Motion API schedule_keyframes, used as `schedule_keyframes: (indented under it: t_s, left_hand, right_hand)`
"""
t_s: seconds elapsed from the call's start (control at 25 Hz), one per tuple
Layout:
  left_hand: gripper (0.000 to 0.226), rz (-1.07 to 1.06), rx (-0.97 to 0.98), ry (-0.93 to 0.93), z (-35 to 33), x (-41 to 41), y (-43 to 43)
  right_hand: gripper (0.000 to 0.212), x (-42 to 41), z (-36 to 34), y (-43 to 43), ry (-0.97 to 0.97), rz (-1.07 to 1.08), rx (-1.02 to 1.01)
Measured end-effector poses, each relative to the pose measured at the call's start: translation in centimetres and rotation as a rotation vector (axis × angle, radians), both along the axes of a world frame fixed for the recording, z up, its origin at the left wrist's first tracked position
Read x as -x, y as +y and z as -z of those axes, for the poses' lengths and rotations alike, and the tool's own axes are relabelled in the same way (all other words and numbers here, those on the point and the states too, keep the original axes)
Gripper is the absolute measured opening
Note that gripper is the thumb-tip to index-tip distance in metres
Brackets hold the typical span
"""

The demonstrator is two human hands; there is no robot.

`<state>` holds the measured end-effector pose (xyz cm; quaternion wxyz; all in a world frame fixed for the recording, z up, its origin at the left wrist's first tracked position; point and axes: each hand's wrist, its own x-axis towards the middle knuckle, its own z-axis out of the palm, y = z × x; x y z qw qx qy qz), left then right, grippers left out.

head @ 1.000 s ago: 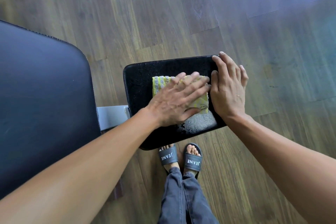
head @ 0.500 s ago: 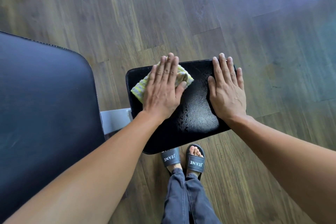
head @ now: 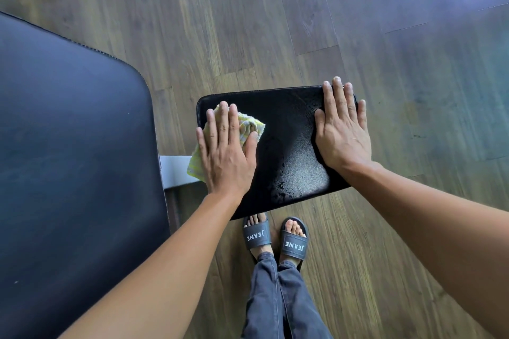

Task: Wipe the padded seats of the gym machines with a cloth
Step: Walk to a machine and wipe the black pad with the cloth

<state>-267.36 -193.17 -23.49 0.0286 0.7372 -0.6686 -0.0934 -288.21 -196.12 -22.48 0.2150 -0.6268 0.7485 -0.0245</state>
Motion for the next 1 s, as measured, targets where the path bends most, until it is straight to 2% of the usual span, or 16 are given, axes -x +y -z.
schedule_keyframes:
  t_s: [0.48, 0.64, 1.0]
  left_hand:
    - [0.067, -0.117, 0.010, -0.058, 0.3, 1.6, 9.1]
    - [0.066, -0.211, -0.005, -0.065, 0.3, 3.4, 8.9]
    - [0.065, -0.160, 0.018, -0.006, 0.3, 8.9, 6.7]
  right_hand:
    - [0.055, 0.2, -0.1, 0.0, -0.054, -0.004, 0.002]
    - [0.055, 0.1, 0.0, -0.1, -0.057, 0.004, 0.005]
    - [0.053, 0.3, -0.6, -0.2, -0.125, 0.026, 0.020]
